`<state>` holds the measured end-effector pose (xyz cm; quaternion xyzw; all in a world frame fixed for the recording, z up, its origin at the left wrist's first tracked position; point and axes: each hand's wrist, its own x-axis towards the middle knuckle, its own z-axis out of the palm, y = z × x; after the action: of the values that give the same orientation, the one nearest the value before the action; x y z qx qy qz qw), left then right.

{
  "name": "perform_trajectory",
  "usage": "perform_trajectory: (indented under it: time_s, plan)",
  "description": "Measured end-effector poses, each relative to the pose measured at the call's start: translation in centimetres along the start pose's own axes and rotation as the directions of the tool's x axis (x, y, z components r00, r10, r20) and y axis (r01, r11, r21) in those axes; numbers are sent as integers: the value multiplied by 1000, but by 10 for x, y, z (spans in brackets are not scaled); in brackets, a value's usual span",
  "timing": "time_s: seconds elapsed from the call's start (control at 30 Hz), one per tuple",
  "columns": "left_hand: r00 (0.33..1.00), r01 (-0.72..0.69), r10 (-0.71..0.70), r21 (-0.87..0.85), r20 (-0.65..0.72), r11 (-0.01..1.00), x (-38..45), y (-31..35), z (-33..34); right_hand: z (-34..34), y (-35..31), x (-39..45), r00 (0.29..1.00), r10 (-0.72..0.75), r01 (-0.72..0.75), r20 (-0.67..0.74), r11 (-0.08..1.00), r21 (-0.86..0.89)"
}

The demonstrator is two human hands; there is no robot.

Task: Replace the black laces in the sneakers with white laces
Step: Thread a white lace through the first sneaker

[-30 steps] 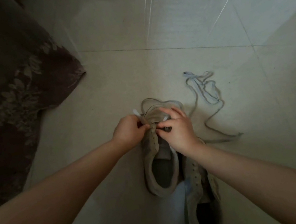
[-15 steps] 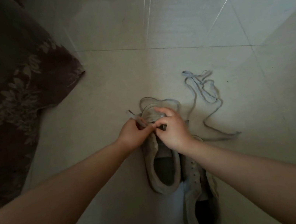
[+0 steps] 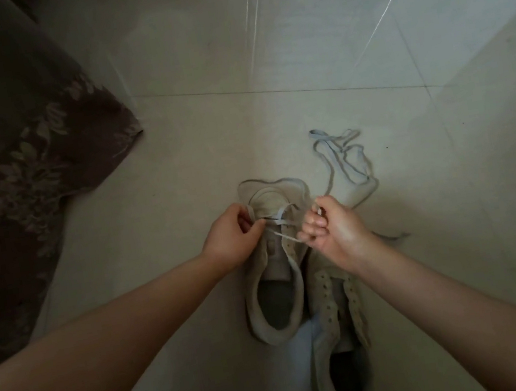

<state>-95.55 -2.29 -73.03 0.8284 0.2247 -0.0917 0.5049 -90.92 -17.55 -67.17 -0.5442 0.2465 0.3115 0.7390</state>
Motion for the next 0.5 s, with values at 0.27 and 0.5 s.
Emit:
perform_trajectory:
  time_s: [0.27,0.5]
  plan:
    - [984,-165,171,104,-51,981,9,11,-3,-45,-1,6,903,-155,336,400,-323,-885]
    - [968,-214,234,185,-88,959,6,7,2,-27,-4,2,917,-217,361,334,808,-465]
